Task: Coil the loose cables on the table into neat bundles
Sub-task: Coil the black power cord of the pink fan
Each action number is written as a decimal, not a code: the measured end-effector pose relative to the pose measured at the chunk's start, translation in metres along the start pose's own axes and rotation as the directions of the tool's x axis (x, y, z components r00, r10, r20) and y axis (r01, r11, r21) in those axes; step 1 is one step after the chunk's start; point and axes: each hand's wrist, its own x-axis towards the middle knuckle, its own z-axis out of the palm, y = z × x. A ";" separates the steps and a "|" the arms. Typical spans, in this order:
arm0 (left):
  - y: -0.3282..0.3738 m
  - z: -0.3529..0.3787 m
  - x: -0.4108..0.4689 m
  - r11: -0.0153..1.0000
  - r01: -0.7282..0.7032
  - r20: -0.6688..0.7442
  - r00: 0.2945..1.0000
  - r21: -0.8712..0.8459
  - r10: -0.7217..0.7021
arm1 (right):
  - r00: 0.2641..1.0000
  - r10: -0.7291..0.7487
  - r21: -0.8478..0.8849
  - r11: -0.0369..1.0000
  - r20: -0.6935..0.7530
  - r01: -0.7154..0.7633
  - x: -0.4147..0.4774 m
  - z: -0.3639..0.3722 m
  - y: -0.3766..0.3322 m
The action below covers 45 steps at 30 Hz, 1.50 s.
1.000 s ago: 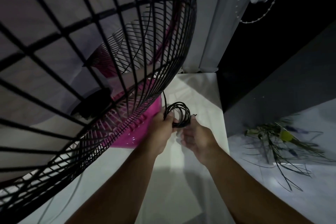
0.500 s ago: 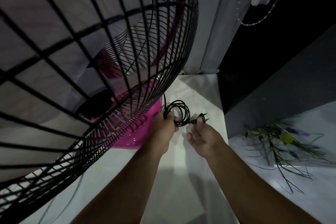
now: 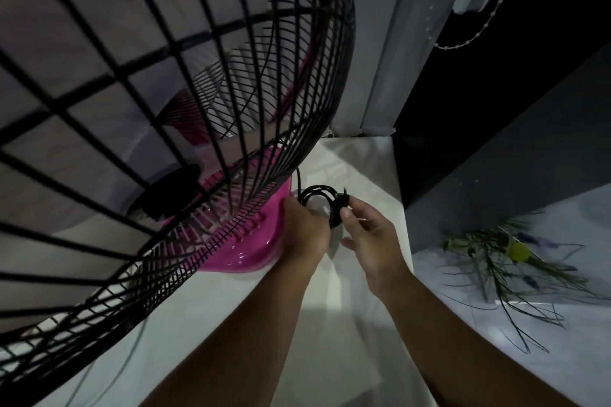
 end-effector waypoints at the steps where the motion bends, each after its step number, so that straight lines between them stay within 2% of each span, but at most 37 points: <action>1: -0.002 -0.001 0.000 0.999 0.001 0.035 0.999 -0.043 0.001 | 1.000 0.017 0.003 1.000 0.009 -0.017 0.002 -0.001 0.000; 4: -0.007 -0.006 0.000 0.980 0.045 0.159 0.987 -0.192 -0.014 | 0.998 0.045 0.075 0.996 0.051 -0.048 0.005 -0.002 -0.002; 6: -0.010 -0.006 0.000 0.960 0.080 0.204 0.979 -0.267 -0.025 | 1.000 0.014 0.115 0.993 0.016 -0.016 0.007 0.001 -0.002; 9: -0.014 -0.005 0.001 0.950 0.100 0.239 0.971 -0.295 -0.028 | 0.999 -0.019 0.128 0.992 -0.034 0.023 0.010 0.004 -0.001; 11: -0.016 -0.006 0.001 0.943 0.113 0.251 0.967 -0.313 -0.033 | 1.000 -0.016 0.103 0.995 -0.001 0.016 0.013 0.006 0.000; 14: -0.018 -0.007 0.001 0.943 0.092 0.242 0.970 -0.321 -0.012 | 0.986 0.122 0.135 0.981 0.113 -0.137 0.020 0.004 -0.001; 17: -0.021 -0.011 0.003 0.948 0.051 0.222 0.975 -0.315 0.022 | 0.936 0.227 0.102 0.960 0.270 -0.262 0.029 0.001 -0.004; 20: -0.021 -0.015 0.008 0.962 -0.001 0.257 0.963 -0.272 0.074 | 0.913 0.283 0.169 0.925 0.295 -0.341 0.034 -0.001 -0.002; 24: -0.016 -0.014 0.005 0.960 -0.004 0.272 0.959 -0.281 0.084 | 0.912 0.307 0.246 0.894 0.271 -0.374 0.036 0.007 0.001; 27: -0.018 -0.014 0.003 0.950 0.024 0.287 0.955 -0.312 0.070 | 0.907 0.320 0.176 0.910 0.273 -0.375 0.040 0.004 0.002; 32: -0.015 -0.022 0.007 0.925 0.157 0.427 0.904 -0.345 0.006 | 0.851 0.399 0.130 0.877 0.341 -0.463 0.046 -0.009 -0.004; 34: -0.013 -0.023 0.010 0.933 0.130 0.420 0.907 -0.337 0.026 | 0.872 0.376 0.107 0.899 0.314 -0.426 0.046 -0.009 -0.003; 36: -0.014 -0.022 0.012 0.955 0.022 0.341 0.936 -0.295 0.084 | 0.919 0.324 0.040 0.939 0.226 -0.341 0.044 -0.004 -0.002; 39: -0.018 -0.014 0.009 0.962 -0.128 0.225 0.957 -0.240 0.183 | 0.975 0.222 -0.092 0.971 -0.020 -0.223 0.042 0.008 -0.001; 41: -0.021 -0.008 0.005 0.966 -0.178 0.191 0.958 -0.188 0.214 | 0.978 0.134 -0.196 0.967 -0.162 -0.165 0.041 0.015 -0.001; 43: -0.021 -0.006 0.004 0.962 -0.156 0.199 0.959 -0.226 0.202 | 0.974 0.144 -0.190 0.966 -0.174 -0.177 0.040 0.019 -0.002; 45: -0.023 -0.008 0.008 0.955 -0.071 0.232 0.962 -0.287 0.142 | 0.969 0.232 -0.096 0.966 -0.079 -0.239 0.040 0.016 -0.002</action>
